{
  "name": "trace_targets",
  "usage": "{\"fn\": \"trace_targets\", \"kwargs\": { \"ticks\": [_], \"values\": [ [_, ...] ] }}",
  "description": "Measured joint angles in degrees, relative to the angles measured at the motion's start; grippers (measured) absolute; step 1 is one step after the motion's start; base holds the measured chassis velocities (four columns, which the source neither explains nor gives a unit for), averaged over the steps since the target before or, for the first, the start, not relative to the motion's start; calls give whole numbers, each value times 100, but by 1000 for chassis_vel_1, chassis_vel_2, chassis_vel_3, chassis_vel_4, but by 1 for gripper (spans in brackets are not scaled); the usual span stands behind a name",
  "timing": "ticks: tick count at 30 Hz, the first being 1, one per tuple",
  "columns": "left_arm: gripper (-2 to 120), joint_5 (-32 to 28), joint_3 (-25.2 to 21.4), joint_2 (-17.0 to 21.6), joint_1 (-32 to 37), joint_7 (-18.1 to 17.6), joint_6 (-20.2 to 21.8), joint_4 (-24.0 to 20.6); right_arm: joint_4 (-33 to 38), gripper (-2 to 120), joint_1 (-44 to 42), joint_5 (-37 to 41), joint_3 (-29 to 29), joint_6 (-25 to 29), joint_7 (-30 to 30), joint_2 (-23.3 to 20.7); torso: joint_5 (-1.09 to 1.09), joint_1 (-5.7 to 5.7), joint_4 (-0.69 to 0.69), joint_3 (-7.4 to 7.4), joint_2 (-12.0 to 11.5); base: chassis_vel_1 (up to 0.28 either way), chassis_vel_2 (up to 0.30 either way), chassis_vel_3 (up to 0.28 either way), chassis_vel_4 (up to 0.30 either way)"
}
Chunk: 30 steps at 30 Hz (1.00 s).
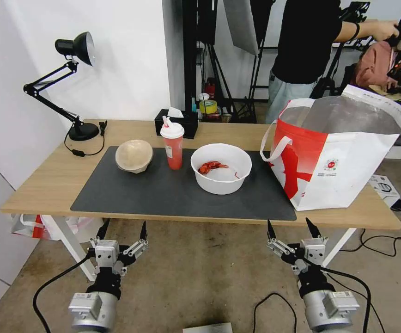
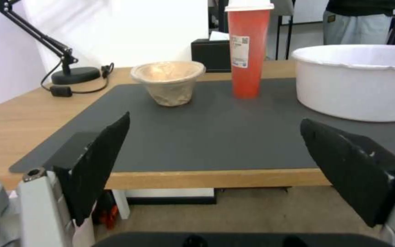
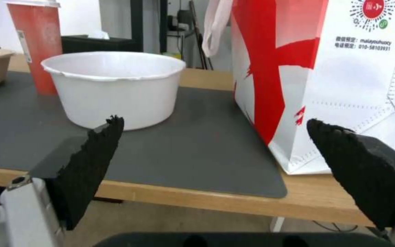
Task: Pick up the trash from the table and place it into the takeout bag.
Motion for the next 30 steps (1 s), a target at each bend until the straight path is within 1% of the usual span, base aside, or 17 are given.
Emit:
{"fn": "trace_targets", "kwargs": {
  "ticks": [19, 20, 21, 23, 24, 25, 26, 28, 29, 30],
  "values": [
    [100, 0, 11, 0, 3, -15, 6, 0, 0, 100, 0, 7, -8, -15, 1, -19, 0, 0, 0, 0, 0, 0, 0, 0, 0],
    [97, -12, 55, 2, 21, -80, 31, -7, 10, 100, -2, 46, -30, -69, 15, -71, 1, 0, -1, 0, 0, 0, 0, 0, 0],
    [97, -12, 55, 2, 21, -80, 31, -7, 10, 100, -2, 46, -30, -69, 15, -71, 1, 0, -1, 0, 0, 0, 0, 0, 0],
    [93, -88, 303, 8, 112, -364, 169, -99, 111, 100, -28, 267, -170, -381, 110, -360, 0, 0, 0, 0, 0, 0, 0, 0, 0],
    [91, -174, 576, 18, 217, -695, 320, -199, 229, 100, -60, 527, -331, -748, 222, -696, 1, 0, 0, 0, 0, 0, 0, 0, 0],
    [91, -174, 576, 18, 217, -695, 320, -199, 229, 100, -60, 527, -331, -748, 222, -696, 1, 0, 0, 0, 0, 0, 0, 0, 0],
    [91, -204, 677, 19, 252, -810, 377, -235, 271, 100, -70, 621, -385, -877, 265, -815, 1, 0, 0, 0, 0, 0, 0, 0, 0],
    [98, -325, 1062, 33, 398, -1279, 594, -379, 435, 100, -113, 991, -614, -1398, 428, -1287, 1, 0, 0, -1, 0, 0, 0, 0, 0],
    [98, -325, 1062, 33, 398, -1279, 594, -379, 435, 100, -113, 991, -614, -1398, 428, -1287, 1, 0, 0, -1, 0, 0, 0, 0, 0],
    [99, -375, 1222, 39, 459, -1476, 687, -437, 504, 100, -131, 1138, -704, -1603, 492, -1478, 0, 0, 0, 0, 0, 0, 0, 0, 0]
  ]
}}
